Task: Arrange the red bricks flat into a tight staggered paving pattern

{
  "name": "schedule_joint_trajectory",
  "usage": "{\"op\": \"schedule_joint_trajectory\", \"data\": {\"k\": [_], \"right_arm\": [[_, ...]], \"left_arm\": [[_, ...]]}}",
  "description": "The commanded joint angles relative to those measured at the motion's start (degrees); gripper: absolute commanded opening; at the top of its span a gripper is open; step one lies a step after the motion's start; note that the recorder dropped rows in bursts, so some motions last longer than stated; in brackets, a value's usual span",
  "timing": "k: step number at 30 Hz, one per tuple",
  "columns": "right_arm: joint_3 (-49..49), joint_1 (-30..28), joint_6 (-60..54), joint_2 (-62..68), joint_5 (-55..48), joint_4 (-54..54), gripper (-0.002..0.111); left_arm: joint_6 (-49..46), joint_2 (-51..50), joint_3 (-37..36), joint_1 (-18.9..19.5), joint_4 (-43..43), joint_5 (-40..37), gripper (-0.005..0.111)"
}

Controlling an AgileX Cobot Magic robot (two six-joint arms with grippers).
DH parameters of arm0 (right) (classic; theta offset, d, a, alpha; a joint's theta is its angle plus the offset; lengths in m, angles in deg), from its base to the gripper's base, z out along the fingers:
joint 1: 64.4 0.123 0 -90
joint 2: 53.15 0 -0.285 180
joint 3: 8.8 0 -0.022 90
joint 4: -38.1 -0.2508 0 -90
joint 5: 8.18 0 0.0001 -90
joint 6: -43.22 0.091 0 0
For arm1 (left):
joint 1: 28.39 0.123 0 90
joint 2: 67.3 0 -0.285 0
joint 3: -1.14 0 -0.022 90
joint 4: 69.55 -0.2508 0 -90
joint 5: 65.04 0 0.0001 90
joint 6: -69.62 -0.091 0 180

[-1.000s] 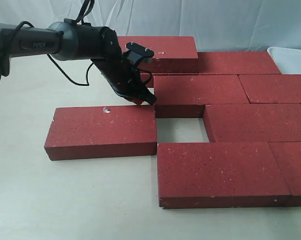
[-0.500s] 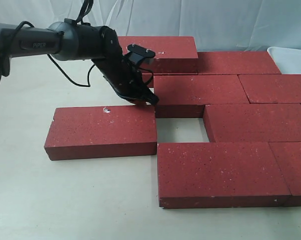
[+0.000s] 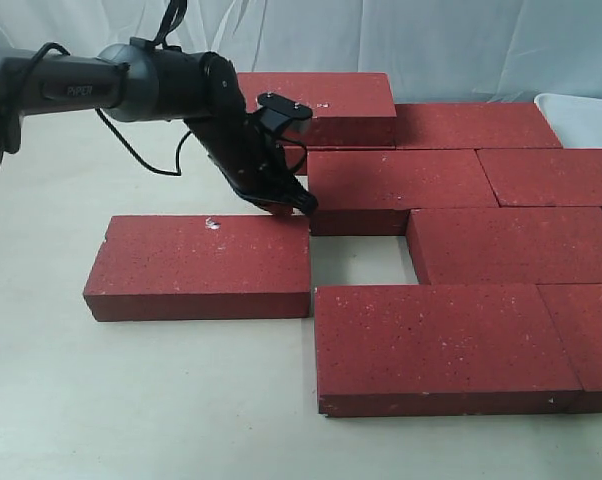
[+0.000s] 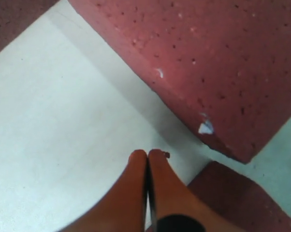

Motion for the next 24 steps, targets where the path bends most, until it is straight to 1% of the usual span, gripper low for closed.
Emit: {"op": "schedule_joint_trajectory", "data": {"k": [1,5,7,9,12,16,17,20,23,24], "right_arm": [[-0.08,-0.33,0.00,-0.45,0.45,-0.07,-0.001],[-0.08,-0.33,0.00,-0.45,0.45,-0.07,-0.001],[-0.08,-0.33,0.00,-0.45,0.45,-0.07,-0.001],[-0.08,-0.33,0.00,-0.45,0.45,-0.07,-0.001],[-0.08,-0.33,0.00,-0.45,0.45,-0.20,-0.001],[-0.08,-0.33,0.00,-0.45,0.45,-0.20,-0.001],[-0.08,-0.33,0.00,-0.45,0.45,-0.20,-0.001],[-0.08,-0.33,0.00,-0.45,0.45,-0.20,-0.001],[-0.08,-0.33,0.00,-0.45,0.45,-0.20,-0.001],[-0.08,-0.33,0.00,-0.45,0.45,-0.20,-0.001]], "left_arm": [[0.24,0.37,0.80,-0.23,-2.66,3.36,0.001],[7.03,2.92,1.53,2.08,-11.54,2.10,0.001],[9.16,4.99,1.53,3.55,-16.84,-0.99,0.001],[9.38,7.61,1.25,5.33,-21.31,-6.20,0.001],[11.90,11.84,-1.21,8.70,-24.32,-10.92,0.001],[13.68,17.23,-8.59,14.18,-24.12,-11.67,0.001],[14.43,18.97,-11.64,15.93,-24.12,-11.67,0.001],[17.02,22.68,-18.48,19.41,-24.25,-11.17,0.001],[19.85,25.65,-26.10,22.24,-24.13,-10.59,0.001],[19.85,26.06,-28.28,22.59,-23.64,-10.85,0.001]]}}
